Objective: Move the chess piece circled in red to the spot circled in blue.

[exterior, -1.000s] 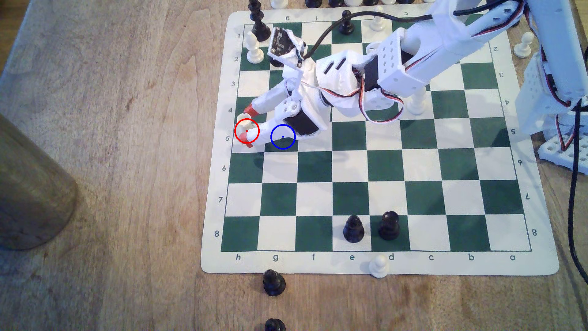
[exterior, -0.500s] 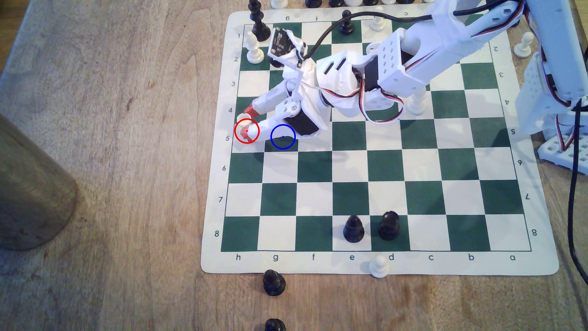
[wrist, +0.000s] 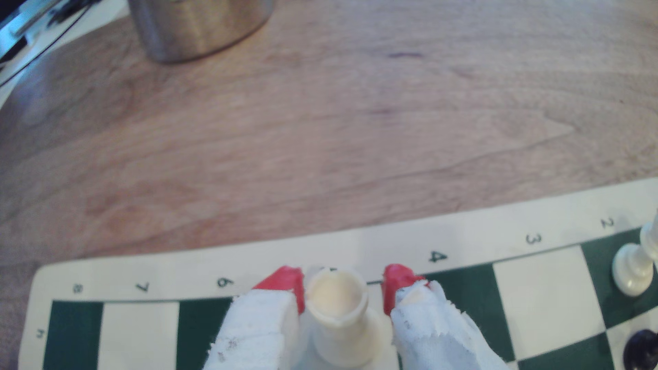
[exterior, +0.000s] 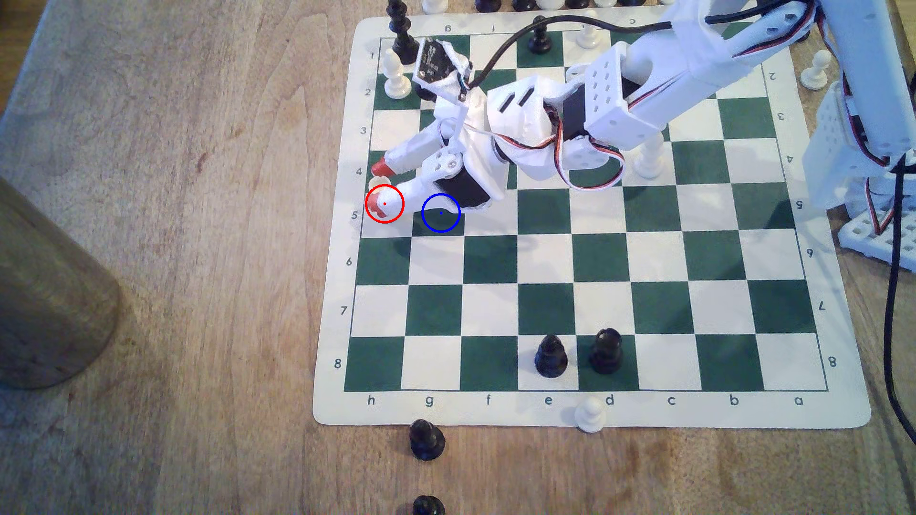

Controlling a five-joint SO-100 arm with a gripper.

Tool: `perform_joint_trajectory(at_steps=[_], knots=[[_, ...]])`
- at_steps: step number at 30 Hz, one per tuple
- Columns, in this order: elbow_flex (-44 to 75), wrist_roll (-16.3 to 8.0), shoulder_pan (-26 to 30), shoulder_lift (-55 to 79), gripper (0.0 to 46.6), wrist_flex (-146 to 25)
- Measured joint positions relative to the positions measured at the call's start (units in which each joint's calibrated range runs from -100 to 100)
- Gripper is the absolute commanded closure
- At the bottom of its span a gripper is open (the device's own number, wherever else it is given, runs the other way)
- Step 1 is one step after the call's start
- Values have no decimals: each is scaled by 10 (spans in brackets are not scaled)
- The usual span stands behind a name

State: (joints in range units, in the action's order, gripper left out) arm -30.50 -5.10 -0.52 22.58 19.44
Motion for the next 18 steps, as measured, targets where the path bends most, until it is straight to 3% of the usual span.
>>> perform_joint_trajectory(at_steps=[5, 18], knots=[[0, 0, 0, 0, 451, 0], [23, 0, 0, -1, 460, -38]])
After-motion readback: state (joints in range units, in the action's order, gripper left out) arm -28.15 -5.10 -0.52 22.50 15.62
